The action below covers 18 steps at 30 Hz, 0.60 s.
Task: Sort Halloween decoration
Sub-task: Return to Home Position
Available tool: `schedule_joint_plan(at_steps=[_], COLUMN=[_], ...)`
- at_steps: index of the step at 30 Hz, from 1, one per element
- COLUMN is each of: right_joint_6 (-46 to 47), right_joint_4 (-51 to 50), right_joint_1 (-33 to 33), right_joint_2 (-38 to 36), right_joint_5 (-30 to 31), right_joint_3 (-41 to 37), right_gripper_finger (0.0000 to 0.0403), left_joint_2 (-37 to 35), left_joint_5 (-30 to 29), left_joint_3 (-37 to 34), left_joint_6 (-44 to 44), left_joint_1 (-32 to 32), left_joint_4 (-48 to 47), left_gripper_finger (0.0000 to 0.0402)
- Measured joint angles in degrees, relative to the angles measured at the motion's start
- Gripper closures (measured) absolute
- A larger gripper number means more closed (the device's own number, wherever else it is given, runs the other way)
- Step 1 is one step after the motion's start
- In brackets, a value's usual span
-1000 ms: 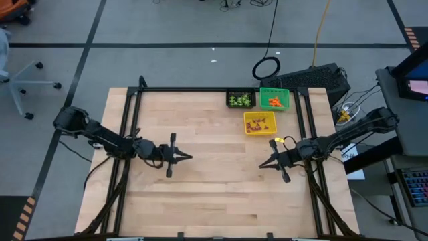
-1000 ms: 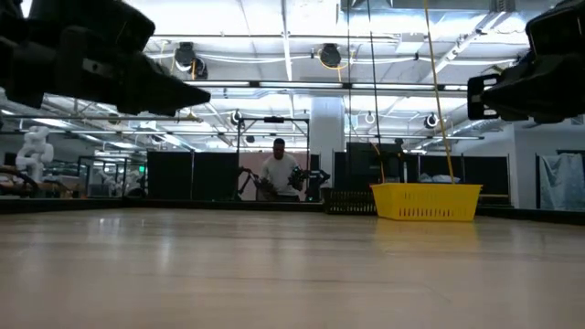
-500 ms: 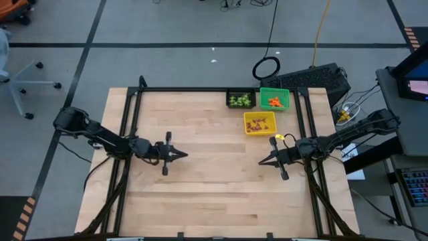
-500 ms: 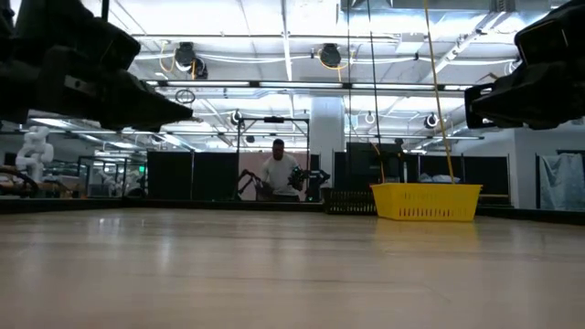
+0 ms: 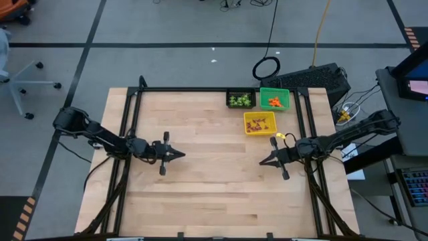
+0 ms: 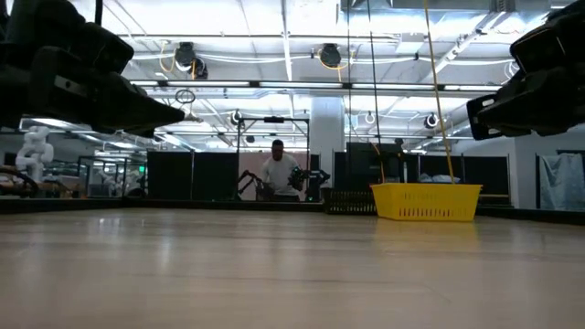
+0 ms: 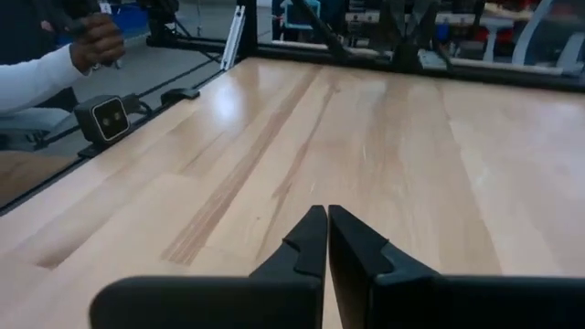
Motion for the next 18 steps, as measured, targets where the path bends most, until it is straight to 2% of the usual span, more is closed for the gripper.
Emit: schedule_joint_plan(at_steps=[5, 9, 18], right_joint_6=[1.16, -0.78, -4.74], right_joint_4=[-1.61, -5.11, -14.79], right_joint_1=[-0.04, -0.02, -1.43], right_joint_2=[-2.90, -6.42, -19.86], right_joint_5=[-2.90, -2.96, -2.76], right_joint_3=[0.00, 0.00, 0.00], right_gripper_finger=[0.0403, 0.0403, 0.0403], left_joint_2=[-0.11, -0.78, -1.81], left_joint_5=[0.24, 0.51, 1.76], left_joint_3=[-0.02, -0.04, -0.08], left_joint_6=[-0.34, -0.44, -0.58], left_joint_1=[0.00, -0.02, -0.02], left_joint_4=[0.02, 0.02, -0.74], left_gripper_finger=[0.0393, 0.0393, 0.0393])
